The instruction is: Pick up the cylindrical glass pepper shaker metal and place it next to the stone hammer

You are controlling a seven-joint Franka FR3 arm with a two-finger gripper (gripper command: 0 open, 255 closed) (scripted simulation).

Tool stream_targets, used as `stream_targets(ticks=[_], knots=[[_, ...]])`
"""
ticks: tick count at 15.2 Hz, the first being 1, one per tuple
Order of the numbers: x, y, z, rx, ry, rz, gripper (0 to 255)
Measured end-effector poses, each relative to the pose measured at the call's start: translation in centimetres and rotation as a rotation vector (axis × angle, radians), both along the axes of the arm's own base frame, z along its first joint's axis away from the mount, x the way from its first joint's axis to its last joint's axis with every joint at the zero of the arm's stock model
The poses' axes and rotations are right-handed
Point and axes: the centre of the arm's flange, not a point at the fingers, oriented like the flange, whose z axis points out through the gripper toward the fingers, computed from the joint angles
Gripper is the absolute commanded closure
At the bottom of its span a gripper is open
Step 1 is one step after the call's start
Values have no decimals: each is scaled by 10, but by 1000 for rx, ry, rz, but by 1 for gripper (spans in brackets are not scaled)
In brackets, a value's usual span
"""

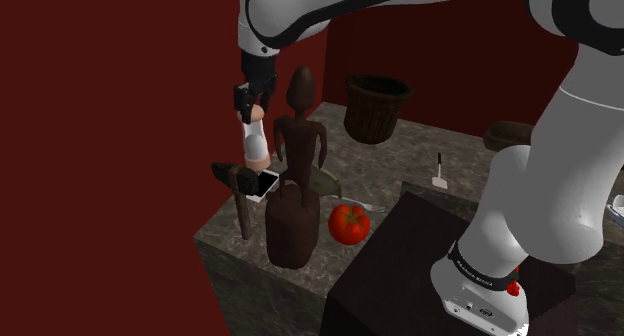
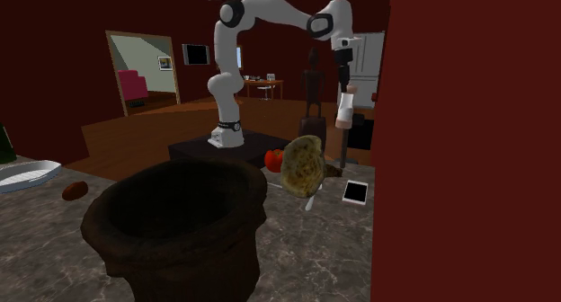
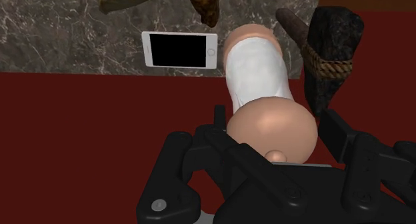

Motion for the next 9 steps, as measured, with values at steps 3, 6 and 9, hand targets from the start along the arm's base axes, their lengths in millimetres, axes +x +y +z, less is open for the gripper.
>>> stream_targets(ticks=[3,6,9], knots=[[-1,0,-15,0,0,0,255],[-2,0,-30,0,-1,0,255],[0,0,-30,28,-26,-13,255]])
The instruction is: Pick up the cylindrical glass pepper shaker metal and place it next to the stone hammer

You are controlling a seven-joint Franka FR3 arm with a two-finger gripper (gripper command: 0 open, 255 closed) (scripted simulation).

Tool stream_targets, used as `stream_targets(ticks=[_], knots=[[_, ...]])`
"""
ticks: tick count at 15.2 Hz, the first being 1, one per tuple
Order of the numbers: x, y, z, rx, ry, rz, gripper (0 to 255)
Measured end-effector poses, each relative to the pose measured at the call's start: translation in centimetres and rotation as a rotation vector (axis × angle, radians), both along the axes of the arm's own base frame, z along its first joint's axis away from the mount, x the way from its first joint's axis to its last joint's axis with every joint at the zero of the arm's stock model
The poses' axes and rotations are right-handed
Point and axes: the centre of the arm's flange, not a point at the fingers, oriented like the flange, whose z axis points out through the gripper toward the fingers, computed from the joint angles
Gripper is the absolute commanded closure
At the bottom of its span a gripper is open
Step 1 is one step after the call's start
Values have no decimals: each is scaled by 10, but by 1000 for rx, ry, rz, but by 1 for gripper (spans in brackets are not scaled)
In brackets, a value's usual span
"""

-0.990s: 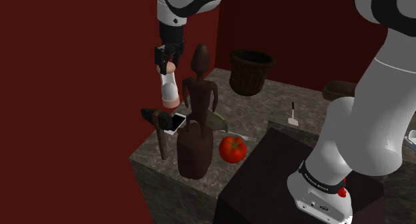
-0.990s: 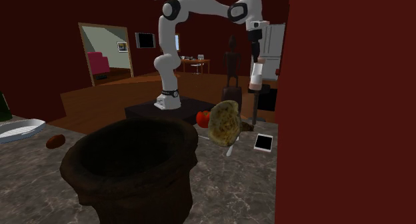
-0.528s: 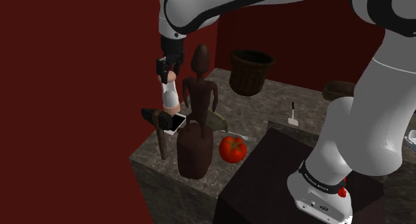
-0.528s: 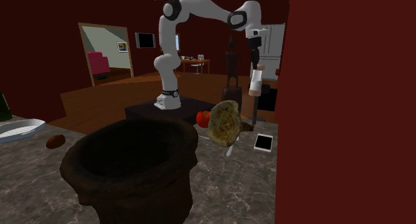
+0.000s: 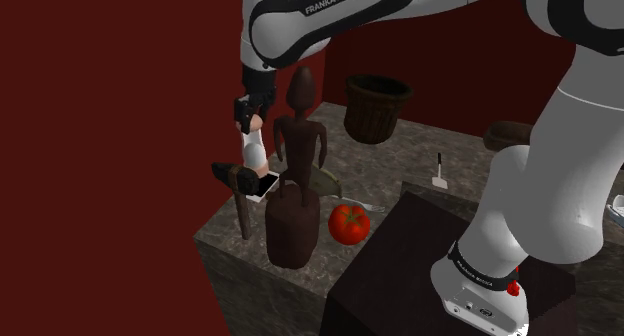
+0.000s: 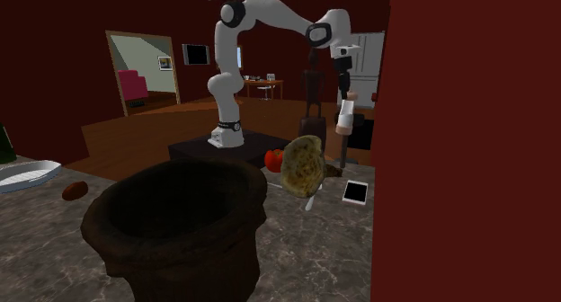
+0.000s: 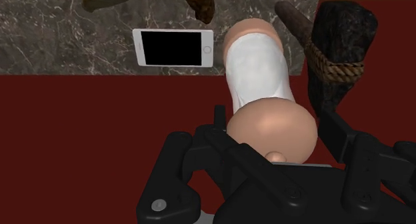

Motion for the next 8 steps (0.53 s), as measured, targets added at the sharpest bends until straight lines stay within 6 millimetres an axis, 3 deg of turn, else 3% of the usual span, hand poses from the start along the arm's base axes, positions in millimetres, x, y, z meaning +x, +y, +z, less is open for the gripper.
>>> stream_targets(ticks=[6,8], knots=[[-8,0,9,19,-67,-2,255],[-2,-3,9,40,-80,-13,255]])
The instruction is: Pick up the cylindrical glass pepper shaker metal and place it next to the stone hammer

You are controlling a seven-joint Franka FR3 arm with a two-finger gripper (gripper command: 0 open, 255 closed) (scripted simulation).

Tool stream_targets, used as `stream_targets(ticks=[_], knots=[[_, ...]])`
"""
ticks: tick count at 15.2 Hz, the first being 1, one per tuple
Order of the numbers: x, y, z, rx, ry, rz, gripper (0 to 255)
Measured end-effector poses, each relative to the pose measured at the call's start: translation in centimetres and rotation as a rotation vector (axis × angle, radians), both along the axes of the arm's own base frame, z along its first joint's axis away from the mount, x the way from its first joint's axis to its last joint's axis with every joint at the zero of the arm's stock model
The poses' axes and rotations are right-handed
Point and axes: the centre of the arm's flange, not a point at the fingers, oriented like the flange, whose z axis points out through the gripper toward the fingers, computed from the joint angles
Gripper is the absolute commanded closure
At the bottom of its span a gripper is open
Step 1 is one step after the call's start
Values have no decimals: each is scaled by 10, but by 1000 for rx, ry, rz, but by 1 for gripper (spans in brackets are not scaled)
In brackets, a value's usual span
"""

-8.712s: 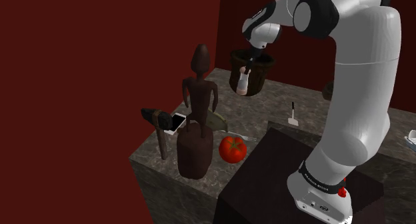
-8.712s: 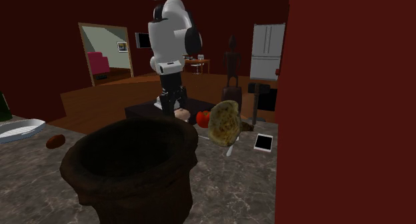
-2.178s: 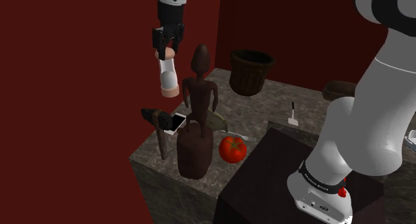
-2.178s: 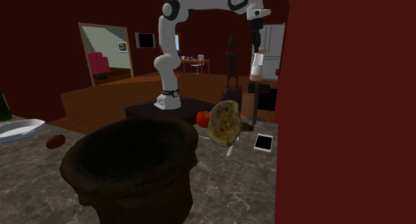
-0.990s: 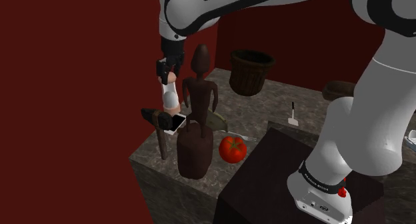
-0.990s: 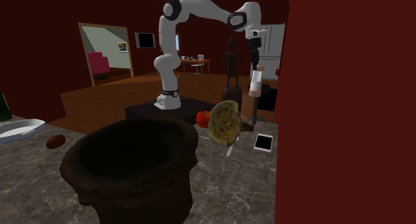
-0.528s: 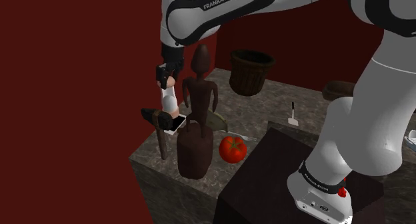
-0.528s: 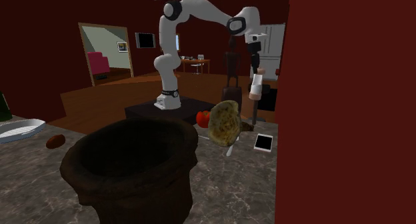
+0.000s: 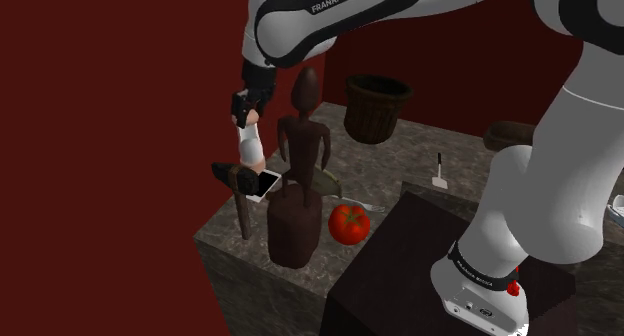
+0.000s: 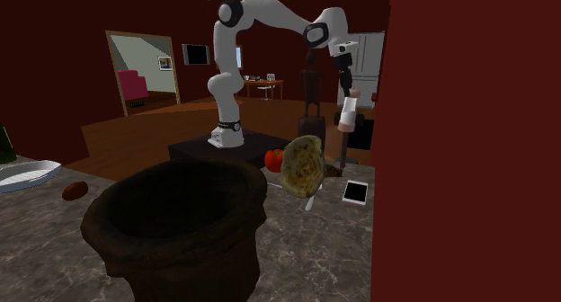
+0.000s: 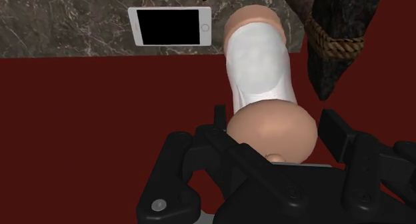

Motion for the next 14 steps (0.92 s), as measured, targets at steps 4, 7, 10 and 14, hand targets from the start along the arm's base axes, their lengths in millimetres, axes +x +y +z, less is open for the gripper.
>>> stream_targets(ticks=[4,7,10,14], knots=[[-3,5,5,-1,-30,6,0],[25,-9,17,76,64,-93,0],[65,-34,30,230,260,-257,0],[72,-30,14,262,303,-280,0]])
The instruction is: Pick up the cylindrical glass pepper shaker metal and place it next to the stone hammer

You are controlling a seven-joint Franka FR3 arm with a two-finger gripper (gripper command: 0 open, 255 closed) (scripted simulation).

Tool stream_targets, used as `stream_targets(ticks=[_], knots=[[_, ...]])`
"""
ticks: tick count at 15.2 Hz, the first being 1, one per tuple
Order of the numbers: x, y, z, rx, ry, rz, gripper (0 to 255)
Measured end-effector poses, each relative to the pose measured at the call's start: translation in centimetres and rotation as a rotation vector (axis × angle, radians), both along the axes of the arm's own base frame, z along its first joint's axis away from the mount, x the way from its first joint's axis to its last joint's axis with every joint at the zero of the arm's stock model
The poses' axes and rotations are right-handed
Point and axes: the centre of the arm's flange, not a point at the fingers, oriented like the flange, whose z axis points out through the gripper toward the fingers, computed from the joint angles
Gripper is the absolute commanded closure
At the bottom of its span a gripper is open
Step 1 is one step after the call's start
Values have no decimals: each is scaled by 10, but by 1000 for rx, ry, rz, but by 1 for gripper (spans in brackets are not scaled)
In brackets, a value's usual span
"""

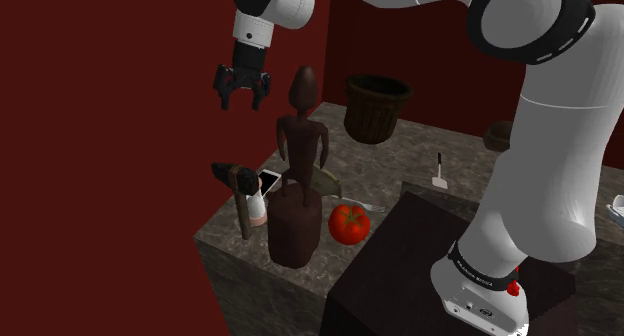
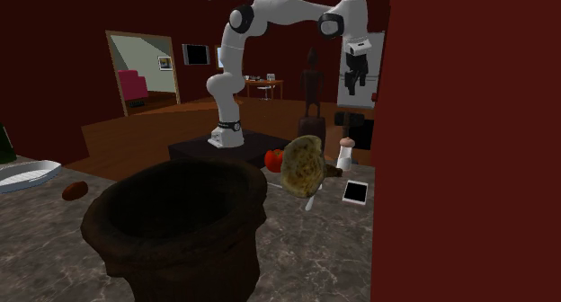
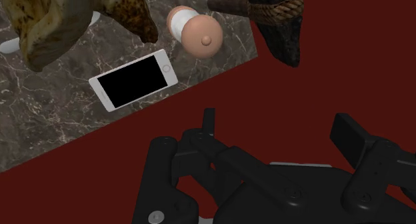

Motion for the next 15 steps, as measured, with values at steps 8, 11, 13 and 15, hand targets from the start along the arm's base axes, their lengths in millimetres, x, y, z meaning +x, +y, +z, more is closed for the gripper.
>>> stream_targets(ticks=[8,11,13,15], knots=[[1,5,-17,3,3,-2,0],[1,5,-17,3,3,-2,255],[1,5,-17,3,3,-2,255],[1,5,-17,3,3,-2,255]])
